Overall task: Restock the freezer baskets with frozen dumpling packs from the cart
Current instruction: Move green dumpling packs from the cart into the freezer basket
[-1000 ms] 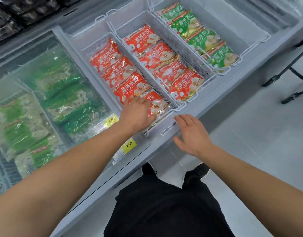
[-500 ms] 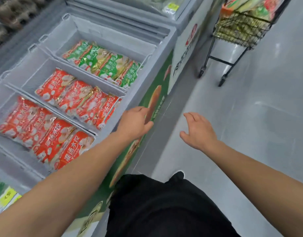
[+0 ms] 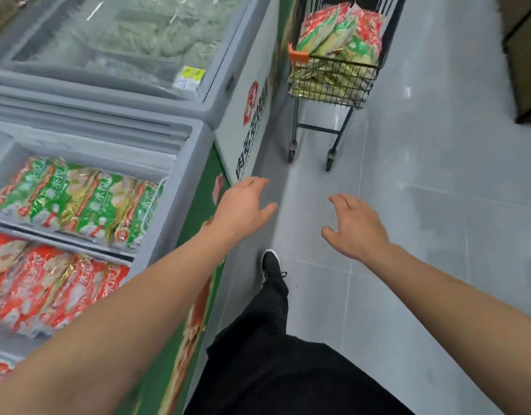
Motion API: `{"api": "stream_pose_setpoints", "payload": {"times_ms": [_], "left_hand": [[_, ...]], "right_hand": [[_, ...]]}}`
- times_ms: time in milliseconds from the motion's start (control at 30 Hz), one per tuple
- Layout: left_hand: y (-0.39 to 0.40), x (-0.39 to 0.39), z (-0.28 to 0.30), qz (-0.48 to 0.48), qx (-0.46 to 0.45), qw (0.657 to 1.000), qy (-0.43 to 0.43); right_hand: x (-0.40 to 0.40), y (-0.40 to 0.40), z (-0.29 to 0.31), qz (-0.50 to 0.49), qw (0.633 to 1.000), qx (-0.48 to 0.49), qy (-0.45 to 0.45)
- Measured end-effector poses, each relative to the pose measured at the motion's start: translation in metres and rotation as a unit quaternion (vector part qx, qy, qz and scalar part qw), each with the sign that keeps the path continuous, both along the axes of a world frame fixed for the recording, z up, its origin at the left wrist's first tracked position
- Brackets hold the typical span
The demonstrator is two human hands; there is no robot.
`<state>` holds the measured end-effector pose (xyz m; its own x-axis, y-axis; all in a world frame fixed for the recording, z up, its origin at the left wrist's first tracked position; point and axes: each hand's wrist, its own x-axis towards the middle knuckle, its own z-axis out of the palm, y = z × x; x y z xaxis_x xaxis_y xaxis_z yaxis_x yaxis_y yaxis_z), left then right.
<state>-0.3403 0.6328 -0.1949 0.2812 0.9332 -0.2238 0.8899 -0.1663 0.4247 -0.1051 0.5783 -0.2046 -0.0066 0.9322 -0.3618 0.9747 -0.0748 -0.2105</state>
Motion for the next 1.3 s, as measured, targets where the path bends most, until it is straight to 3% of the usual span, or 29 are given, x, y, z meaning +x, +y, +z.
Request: {"api": "stream_pose_setpoints", "payload": {"times_ms": [367, 600, 1000, 1300], "left_hand": [[0.241, 0.063, 0.038, -0.070, 0.020, 0.997, -0.025], [0.330, 0.096, 0.040, -0.094, 0.019, 0.995, -0.017], [0.511, 0.184, 0.002, -0.080, -0.027, 0.996, 0.036], [0.601, 0.199, -0.037, -0.083, -0.064, 0.993, 0.049]], "right_hand": [[0.045, 0.219, 0.046, -0.053, 0.998, 0.020, -0.034], [0.074, 0.302, 0.043, -0.065, 0.997, 0.018, -0.022], [0.181, 0.495, 0.001, -0.067, 0.997, -0.024, -0.007], [0.210, 0.590, -0.029, -0.045, 0.996, -0.074, -0.037]]}}
